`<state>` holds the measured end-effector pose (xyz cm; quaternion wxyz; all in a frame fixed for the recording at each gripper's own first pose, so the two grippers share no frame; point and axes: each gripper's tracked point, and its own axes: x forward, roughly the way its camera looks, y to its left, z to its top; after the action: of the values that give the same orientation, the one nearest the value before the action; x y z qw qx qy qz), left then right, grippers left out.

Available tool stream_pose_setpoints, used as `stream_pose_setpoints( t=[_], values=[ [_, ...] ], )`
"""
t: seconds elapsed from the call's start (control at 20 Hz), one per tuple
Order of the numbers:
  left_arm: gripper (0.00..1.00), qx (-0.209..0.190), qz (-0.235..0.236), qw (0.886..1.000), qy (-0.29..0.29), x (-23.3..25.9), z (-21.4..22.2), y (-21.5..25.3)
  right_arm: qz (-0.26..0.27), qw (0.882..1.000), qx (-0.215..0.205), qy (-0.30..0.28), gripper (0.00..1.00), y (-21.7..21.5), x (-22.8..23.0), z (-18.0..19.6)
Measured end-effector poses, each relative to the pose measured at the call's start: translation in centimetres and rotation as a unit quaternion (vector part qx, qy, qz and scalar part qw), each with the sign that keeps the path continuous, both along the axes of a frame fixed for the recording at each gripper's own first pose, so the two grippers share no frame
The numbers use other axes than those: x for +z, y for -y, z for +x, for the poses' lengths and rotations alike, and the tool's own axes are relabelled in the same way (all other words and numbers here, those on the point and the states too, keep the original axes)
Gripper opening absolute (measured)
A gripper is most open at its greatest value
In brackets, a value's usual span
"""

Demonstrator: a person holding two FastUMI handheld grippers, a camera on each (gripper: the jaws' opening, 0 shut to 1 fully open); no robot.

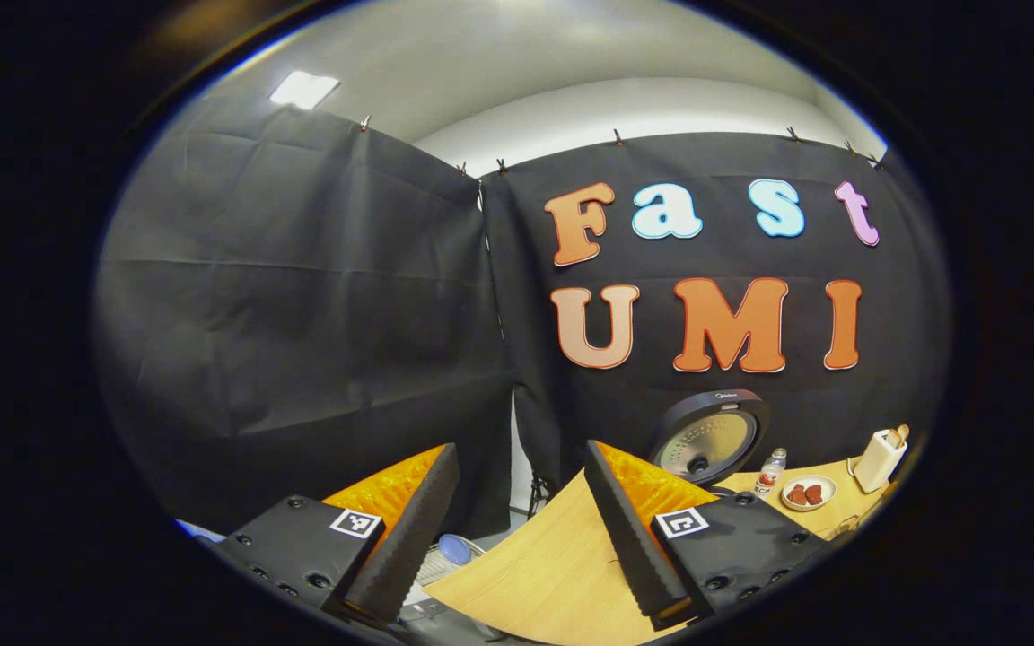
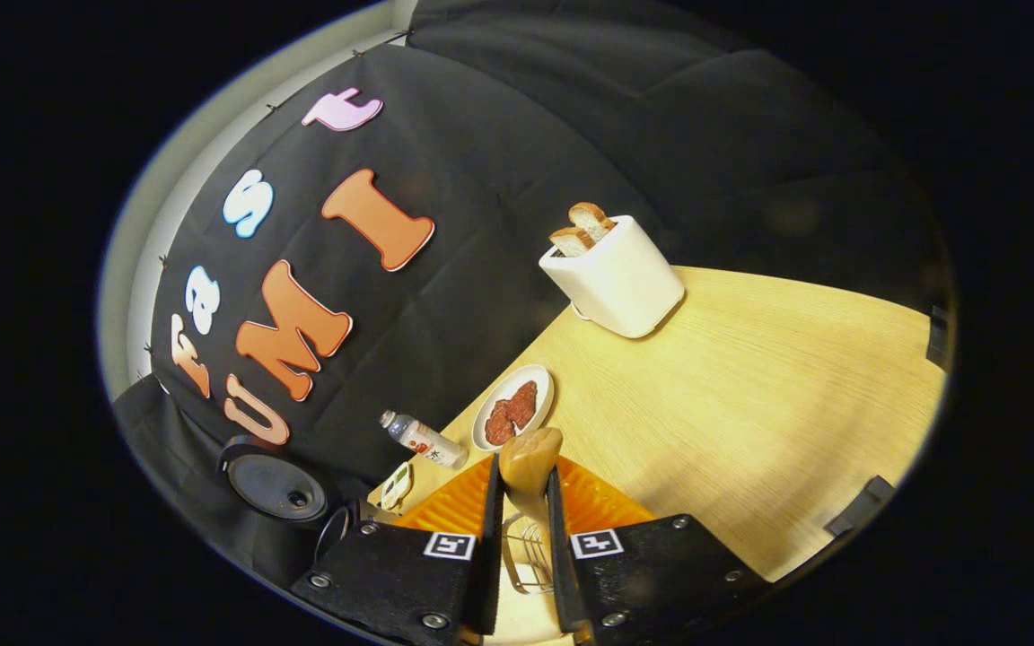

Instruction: Close the left gripper, press the button to open the rice cooker; take a wooden spoon from the chopstick holder with the right hand, scoop a spoonful of rice and pour it into the rice cooker, then put the wooden spoon back into the chopstick holder.

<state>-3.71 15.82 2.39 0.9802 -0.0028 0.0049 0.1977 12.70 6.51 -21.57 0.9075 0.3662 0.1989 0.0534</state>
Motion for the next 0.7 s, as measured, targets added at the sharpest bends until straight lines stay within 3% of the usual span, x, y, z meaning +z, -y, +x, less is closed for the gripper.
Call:
stream_pose_setpoints(
  t=[0.2, 0.7],
  values=[
    [0.96, 0.001, 0.003, 1.000, 0.004, 0.6, -0.1, -0.6, -0.023, 0.999, 0.016, 0.028, 0.18, -0.8, 2.7, -0.4],
    [1.00, -0.037, 0.025, 0.999, 0.009, 0.9, 1.2, -1.3, -0.107, 0.989, 0.009, 0.100, 0.18, -2.0, 11.0, -3.6]
  ],
)
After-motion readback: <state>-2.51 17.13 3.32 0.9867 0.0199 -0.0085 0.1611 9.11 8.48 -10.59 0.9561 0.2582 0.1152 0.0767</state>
